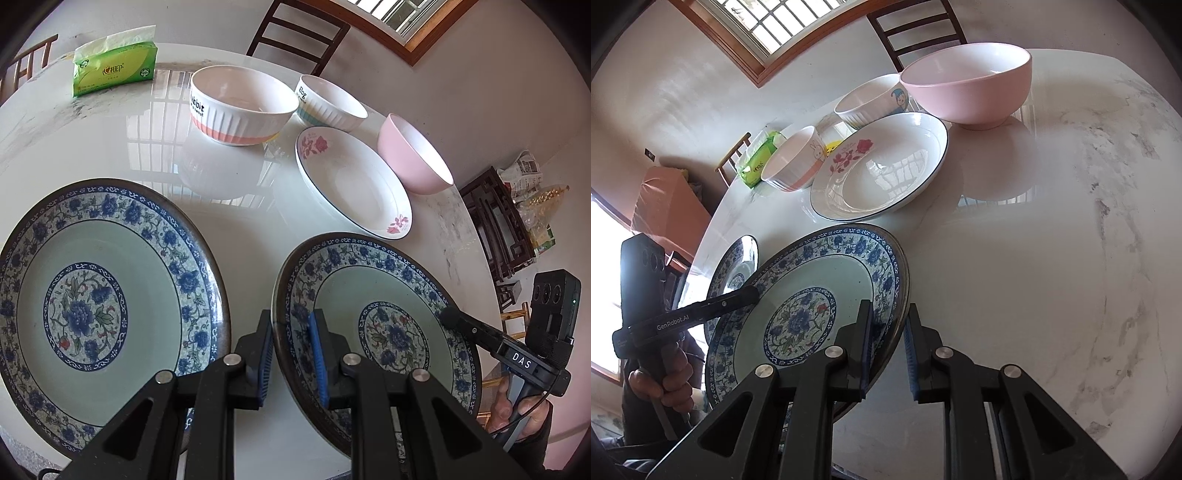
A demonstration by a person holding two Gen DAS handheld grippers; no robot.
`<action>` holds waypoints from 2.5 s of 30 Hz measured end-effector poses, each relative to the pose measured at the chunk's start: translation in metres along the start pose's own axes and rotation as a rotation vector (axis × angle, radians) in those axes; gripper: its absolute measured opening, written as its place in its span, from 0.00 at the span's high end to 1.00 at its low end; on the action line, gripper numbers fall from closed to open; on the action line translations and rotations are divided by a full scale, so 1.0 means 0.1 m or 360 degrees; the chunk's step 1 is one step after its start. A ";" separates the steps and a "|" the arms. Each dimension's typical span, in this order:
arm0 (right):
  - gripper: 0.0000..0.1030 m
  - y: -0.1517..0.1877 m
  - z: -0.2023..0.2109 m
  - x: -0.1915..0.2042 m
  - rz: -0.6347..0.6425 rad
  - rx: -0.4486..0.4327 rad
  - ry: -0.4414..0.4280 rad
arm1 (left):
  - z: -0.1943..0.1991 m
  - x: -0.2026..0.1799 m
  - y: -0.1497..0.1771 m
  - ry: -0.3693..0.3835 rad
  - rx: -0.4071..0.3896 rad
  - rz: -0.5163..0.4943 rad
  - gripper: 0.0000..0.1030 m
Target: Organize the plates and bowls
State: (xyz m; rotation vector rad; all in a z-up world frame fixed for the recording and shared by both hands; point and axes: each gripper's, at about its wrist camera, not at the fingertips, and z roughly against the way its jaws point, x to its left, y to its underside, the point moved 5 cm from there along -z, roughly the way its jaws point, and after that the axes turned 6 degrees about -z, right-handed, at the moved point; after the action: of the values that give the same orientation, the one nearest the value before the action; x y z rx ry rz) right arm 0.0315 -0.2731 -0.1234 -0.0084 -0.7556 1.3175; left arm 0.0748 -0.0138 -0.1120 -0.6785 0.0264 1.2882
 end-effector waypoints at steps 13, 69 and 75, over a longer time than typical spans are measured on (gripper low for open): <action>0.84 -0.07 0.07 0.24 0.0051 -0.0049 -0.0013 | 0.24 0.13 -0.07 0.0011 -0.0075 0.0041 0.81; 0.76 0.05 -1.38 1.88 0.0376 0.0341 -0.0018 | 0.93 1.82 0.21 -0.0626 -0.0056 0.0275 0.75; 0.70 0.06 -1.38 1.95 0.0395 0.0346 -0.0044 | 0.94 1.69 0.15 -0.0781 -0.0056 0.0171 0.74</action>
State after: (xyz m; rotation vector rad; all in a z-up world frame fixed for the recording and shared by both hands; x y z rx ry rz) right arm 0.1059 -0.0467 -0.1353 0.0928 -0.6454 1.6344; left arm 0.0808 0.1803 -0.1076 -0.3798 -0.3655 1.5327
